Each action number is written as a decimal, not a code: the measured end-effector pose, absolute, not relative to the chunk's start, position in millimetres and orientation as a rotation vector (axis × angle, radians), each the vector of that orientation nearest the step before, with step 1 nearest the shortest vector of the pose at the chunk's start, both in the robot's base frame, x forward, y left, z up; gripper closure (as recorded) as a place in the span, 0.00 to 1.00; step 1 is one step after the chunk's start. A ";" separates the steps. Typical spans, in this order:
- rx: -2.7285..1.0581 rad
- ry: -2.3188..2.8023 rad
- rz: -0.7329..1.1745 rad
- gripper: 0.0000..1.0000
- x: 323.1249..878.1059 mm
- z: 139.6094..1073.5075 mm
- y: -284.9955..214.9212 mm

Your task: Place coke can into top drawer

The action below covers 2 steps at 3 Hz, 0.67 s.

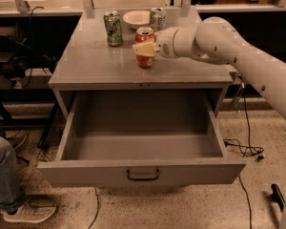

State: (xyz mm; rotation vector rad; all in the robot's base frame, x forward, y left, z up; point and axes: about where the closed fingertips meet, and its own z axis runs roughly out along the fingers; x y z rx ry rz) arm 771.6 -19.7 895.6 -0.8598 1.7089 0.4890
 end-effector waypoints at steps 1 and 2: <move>-0.848 1.696 0.480 0.96 740.3 914.8 -45.2; -0.878 1.737 0.436 1.00 700.9 936.1 -77.0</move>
Offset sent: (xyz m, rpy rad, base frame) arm -0.1215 -0.1070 0.0690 -0.1252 0.0253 -0.0423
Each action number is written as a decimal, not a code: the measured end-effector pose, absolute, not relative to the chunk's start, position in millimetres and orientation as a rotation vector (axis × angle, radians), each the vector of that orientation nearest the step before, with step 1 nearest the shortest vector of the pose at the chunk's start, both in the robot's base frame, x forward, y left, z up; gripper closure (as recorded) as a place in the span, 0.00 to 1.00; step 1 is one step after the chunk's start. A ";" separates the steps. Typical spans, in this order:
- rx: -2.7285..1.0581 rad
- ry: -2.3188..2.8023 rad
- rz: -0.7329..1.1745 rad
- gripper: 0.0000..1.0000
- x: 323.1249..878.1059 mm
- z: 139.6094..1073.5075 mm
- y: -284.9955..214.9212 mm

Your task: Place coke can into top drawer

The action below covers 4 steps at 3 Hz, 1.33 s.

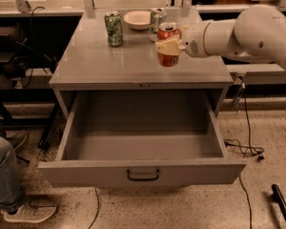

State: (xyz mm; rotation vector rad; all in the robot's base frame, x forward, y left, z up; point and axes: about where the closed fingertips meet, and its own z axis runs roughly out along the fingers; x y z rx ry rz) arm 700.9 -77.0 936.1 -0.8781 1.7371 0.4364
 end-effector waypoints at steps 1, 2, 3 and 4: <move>-0.936 1.859 0.426 1.00 657.0 935.2 -103.4; -1.038 1.966 0.451 1.00 636.2 918.6 -114.0; -1.109 2.012 0.501 1.00 616.2 905.9 -110.3; -1.115 2.013 0.508 1.00 616.1 903.5 -107.7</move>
Offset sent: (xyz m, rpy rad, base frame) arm -0.1160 -0.0469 -0.0510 -0.3092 0.4459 0.2407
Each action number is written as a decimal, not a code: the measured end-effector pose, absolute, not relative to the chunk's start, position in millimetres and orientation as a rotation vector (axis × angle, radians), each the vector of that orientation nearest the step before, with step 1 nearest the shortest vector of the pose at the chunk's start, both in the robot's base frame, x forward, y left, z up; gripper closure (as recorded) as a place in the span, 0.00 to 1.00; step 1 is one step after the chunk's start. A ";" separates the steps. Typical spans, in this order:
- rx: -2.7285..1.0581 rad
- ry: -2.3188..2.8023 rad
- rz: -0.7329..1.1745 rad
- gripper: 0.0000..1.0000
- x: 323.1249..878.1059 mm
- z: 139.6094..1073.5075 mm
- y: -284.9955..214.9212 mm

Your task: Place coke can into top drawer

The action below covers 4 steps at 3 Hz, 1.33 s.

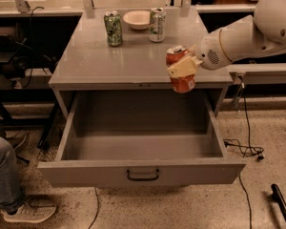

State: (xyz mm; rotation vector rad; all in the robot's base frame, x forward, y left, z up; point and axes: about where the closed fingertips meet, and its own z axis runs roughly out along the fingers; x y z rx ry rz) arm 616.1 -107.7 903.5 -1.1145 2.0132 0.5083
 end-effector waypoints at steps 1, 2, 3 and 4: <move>-1.135 2.054 0.548 1.00 598.8 878.3 -96.0; -1.196 2.136 0.623 1.00 567.8 822.6 -64.7; -1.217 2.182 0.676 1.00 555.2 788.2 -46.1; -1.231 2.237 0.664 1.00 565.0 741.5 -19.3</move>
Offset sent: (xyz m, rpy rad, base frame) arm -0.0756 0.0582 -0.1176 -0.0621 0.2399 0.1007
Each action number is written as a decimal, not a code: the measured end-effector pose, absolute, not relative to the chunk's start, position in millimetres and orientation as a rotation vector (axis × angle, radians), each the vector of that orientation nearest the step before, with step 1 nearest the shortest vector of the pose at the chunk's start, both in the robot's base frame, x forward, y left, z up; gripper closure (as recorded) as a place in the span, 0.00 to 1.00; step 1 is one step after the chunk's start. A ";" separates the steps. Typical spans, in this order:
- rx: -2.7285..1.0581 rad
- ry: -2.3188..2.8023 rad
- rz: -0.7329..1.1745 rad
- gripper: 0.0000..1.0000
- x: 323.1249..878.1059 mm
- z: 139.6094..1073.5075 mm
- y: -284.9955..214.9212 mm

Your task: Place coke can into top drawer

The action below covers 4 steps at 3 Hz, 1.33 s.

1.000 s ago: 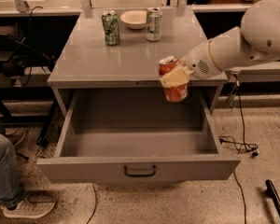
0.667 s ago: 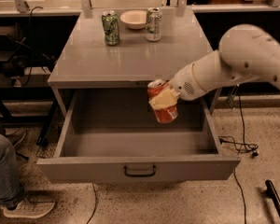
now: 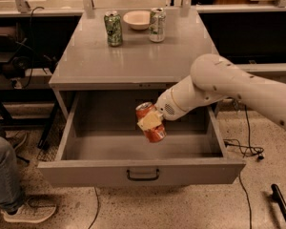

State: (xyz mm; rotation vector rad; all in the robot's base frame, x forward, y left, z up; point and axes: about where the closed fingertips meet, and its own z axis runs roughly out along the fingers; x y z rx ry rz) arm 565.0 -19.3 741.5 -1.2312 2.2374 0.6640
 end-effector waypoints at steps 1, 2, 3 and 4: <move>-1.252 2.266 0.640 1.00 574.6 714.3 -1.5; -1.287 2.287 0.601 0.74 587.8 690.9 23.3; -1.300 2.291 0.591 0.52 593.1 682.8 34.1; -1.303 2.292 0.589 0.28 595.4 678.2 40.5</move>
Offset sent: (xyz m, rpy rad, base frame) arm 0.0346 0.0583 -0.0676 -0.1158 0.0143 0.0202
